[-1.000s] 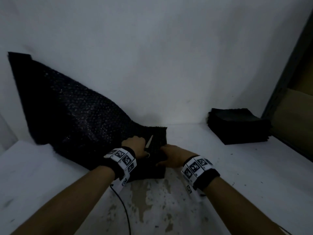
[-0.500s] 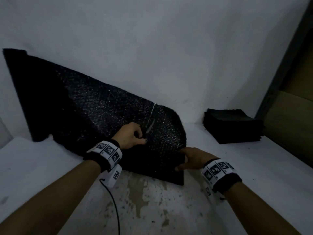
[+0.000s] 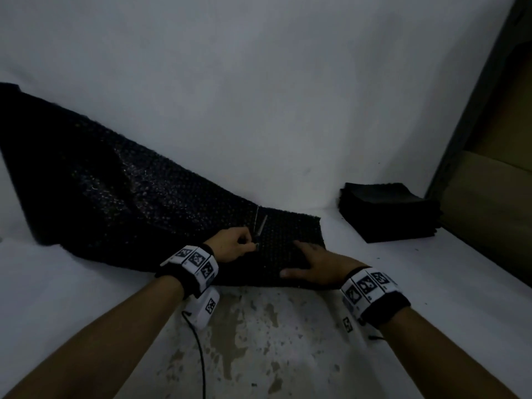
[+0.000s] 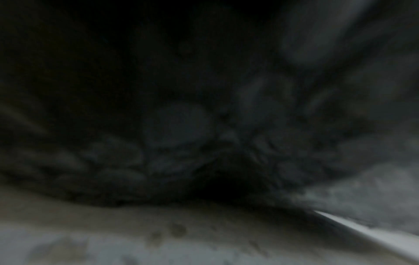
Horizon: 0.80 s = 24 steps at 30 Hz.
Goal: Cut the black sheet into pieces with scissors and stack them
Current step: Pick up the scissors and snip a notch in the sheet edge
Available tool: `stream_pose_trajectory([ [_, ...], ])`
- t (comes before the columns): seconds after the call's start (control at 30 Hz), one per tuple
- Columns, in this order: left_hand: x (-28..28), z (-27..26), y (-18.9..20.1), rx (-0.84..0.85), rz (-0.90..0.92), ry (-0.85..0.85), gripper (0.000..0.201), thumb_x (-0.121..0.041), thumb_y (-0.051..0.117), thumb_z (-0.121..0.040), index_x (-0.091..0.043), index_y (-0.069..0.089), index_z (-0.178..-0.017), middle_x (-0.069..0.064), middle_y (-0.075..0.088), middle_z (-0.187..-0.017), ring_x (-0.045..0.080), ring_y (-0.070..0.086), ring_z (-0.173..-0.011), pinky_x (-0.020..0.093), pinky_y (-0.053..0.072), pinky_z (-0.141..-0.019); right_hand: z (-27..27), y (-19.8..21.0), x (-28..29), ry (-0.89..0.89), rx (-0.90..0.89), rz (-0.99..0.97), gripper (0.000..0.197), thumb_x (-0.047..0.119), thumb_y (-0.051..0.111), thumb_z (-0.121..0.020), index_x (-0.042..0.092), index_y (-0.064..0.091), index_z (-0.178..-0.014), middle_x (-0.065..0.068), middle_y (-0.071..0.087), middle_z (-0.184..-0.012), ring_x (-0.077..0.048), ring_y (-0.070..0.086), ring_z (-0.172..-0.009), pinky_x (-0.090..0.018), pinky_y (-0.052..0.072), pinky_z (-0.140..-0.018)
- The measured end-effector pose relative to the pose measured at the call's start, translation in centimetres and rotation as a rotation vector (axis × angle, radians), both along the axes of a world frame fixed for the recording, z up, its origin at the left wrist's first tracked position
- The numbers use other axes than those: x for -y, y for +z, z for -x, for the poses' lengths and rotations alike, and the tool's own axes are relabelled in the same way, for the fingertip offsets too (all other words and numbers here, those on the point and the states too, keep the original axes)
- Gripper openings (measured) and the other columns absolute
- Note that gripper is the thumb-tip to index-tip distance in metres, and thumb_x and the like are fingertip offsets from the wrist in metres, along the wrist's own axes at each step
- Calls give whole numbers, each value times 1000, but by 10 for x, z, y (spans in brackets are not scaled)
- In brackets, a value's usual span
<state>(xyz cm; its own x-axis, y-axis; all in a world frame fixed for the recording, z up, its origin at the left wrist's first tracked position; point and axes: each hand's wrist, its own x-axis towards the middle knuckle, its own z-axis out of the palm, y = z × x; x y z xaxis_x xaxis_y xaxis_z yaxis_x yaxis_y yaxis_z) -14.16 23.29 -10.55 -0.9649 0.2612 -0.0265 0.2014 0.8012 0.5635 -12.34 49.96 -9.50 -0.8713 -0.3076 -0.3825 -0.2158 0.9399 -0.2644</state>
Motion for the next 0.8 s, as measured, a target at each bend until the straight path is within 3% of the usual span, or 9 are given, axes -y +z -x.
stream_pose_trajectory([
  [0.07,1,0,1,9,15,-3,23,-41,58,-97,-18,57,-93,-1,59,-84,13,53,-72,26,42,-63,-8,-6,5,53,78,-136,123,89,55,-68,40,-17,-155,-3,-13,-167,-33,0,-154,-52,13,-124],
  [0.13,5,-3,3,30,-7,-11,25,-42,58,-97,-18,56,-92,-1,58,-82,12,52,-68,25,41,-60,-6,-14,0,58,79,-234,129,88,59,-66,40,-22,-154,-3,-21,-165,-36,-9,-153,-56,10,-123],
  [0.43,7,-23,12,161,8,-89,27,-40,52,-101,-13,54,-96,-1,52,-77,11,45,-64,24,36,-57,29,2,-32,11,28,-344,128,88,63,-62,45,-14,-155,4,-15,-166,-31,-1,-154,-60,15,-120],
  [0.57,-7,-20,12,154,67,-79,27,-39,50,-102,-13,52,-97,-1,51,-80,12,44,-65,25,35,-57,27,13,-26,16,-33,-410,124,84,64,-67,37,-6,-159,-4,-2,-168,-33,7,-153,-52,20,-121],
  [0.63,-15,-16,15,154,78,-104,26,-39,49,-102,-14,51,-95,0,51,-80,13,44,-67,26,35,-58,19,20,-15,44,-31,-327,118,80,61,-74,31,-3,-160,-5,2,-168,-31,10,-153,-47,18,-123],
  [0.7,-23,-14,16,143,102,-119,25,-37,49,-102,-14,51,-95,-1,51,-81,12,45,-68,25,35,-58,11,18,-3,36,27,-185,115,83,55,-76,35,-9,-158,-2,-4,-167,-28,1,-154,-43,7,-125],
  [0.8,-30,-13,13,118,128,-115,23,-36,50,-102,-15,50,-94,-1,50,-81,13,45,-69,25,35,-57,7,-3,4,88,71,-170,116,82,58,-74,44,-17,-154,-2,-15,-167,-35,-11,-153,-56,5,-123],
])
